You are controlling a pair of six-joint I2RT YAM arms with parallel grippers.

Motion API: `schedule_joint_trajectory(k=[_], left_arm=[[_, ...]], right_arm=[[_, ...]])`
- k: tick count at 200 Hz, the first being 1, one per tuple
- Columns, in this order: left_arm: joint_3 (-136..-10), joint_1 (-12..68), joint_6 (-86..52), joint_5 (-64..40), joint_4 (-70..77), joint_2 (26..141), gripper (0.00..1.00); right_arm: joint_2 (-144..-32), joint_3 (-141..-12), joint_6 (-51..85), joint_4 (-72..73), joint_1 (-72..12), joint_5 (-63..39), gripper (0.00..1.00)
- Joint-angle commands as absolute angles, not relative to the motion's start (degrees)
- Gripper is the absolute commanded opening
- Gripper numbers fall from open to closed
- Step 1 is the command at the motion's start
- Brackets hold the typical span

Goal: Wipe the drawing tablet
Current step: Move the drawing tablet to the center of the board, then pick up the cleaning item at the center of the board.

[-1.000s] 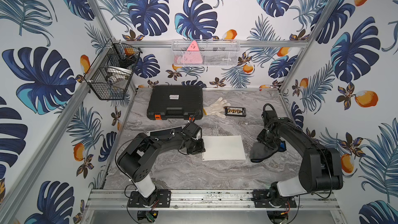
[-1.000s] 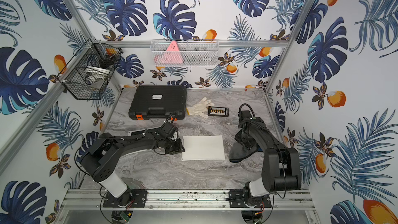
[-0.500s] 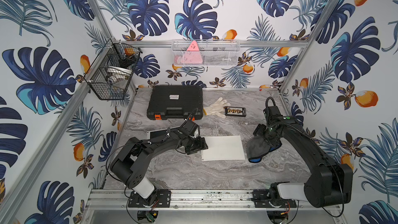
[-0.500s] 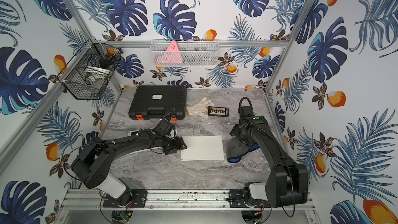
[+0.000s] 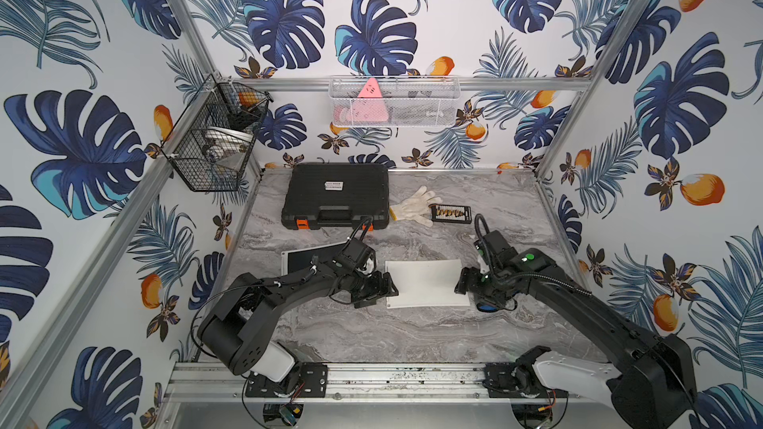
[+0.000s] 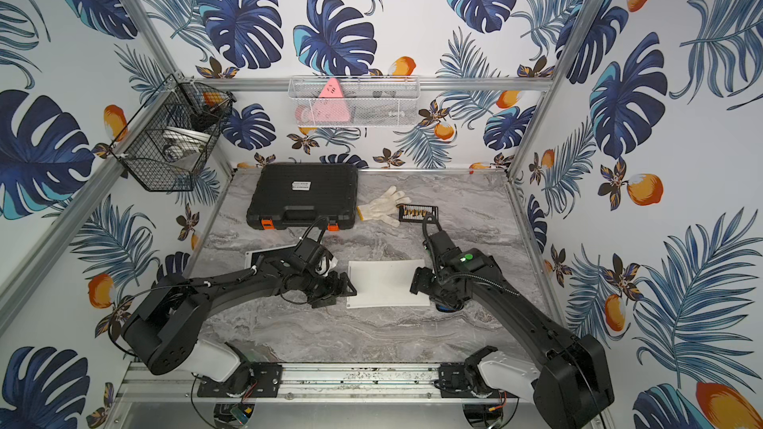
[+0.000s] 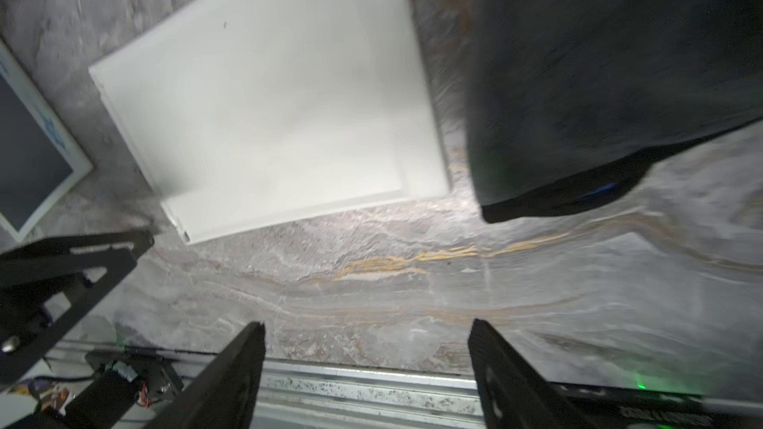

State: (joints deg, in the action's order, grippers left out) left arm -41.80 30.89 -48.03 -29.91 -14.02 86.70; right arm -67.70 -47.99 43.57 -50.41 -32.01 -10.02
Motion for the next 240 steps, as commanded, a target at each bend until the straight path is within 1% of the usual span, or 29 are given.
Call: schedule_joint_trajectory(k=[1,21,39,64,96,118,141,153,170,187,198,210,224,240], left_arm=[[-41.13,30.79,-49.61,-31.73,-9.67,87.25,0.86],[-41.07,30.79,-49.91,-31.82,-8.10,88.67,0.86],[-41.59,30.80,-49.92,-31.90,-6.66,90.00,0.86],[-42.83,30.76,-49.57,-32.01,-6.07,92.22,0.86],[-44.48,30.76,-49.71,-31.93,-5.20,95.31,0.86],[-46.40,30.74,-48.98,-31.14,-6.51,96.57,0.85],[-47.82,30.78,-48.04,-30.50,-7.75,97.41,0.84],[-48.17,30.75,-47.50,-29.80,-8.33,97.90,0.83],[-49.14,30.81,-46.40,-27.81,-11.13,97.72,0.80],[-50.33,31.19,-45.03,-24.94,-15.06,96.65,0.76],[-51.03,31.70,-44.45,-23.56,-16.95,96.27,0.73],[-51.18,32.26,-44.34,-22.77,-17.40,96.15,0.71],[-51.37,32.74,-44.58,-22.28,-17.40,96.75,0.67],[-51.74,33.28,-44.78,-21.85,-17.41,97.96,0.65]], right_arm=[[-69.75,-45.50,51.13,-39.06,-37.63,-14.55,0.79],[-74.06,-43.60,53.87,-33.24,-41.93,-15.49,0.79],[-77.92,-42.32,55.31,-28.76,-43.45,-16.50,0.78],[-81.34,-41.96,55.33,-25.38,-43.44,-16.24,0.78],[-87.18,-44.79,52.97,-24.95,-42.83,-15.48,0.77],[-88.53,-46.14,52.01,-25.58,-41.13,-15.07,0.77],[-87.89,-46.94,50.67,-27.24,-38.15,-14.69,0.75],[-87.14,-47.75,49.52,-30.79,-35.58,-13.35,0.70],[-82.43,-48.68,49.73,-38.56,-31.03,-5.87,0.63],[-76.59,-48.93,49.58,-44.09,-26.42,1.50,0.61],[-75.14,-49.37,48.80,-47.09,-22.39,5.04,0.60],[-75.83,-49.24,47.56,-48.46,-18.80,6.25,0.59],[-79.07,-48.73,45.96,-48.20,-14.79,4.69,0.58],[-82.96,-48.38,44.49,-46.25,-13.17,4.30,0.55]])
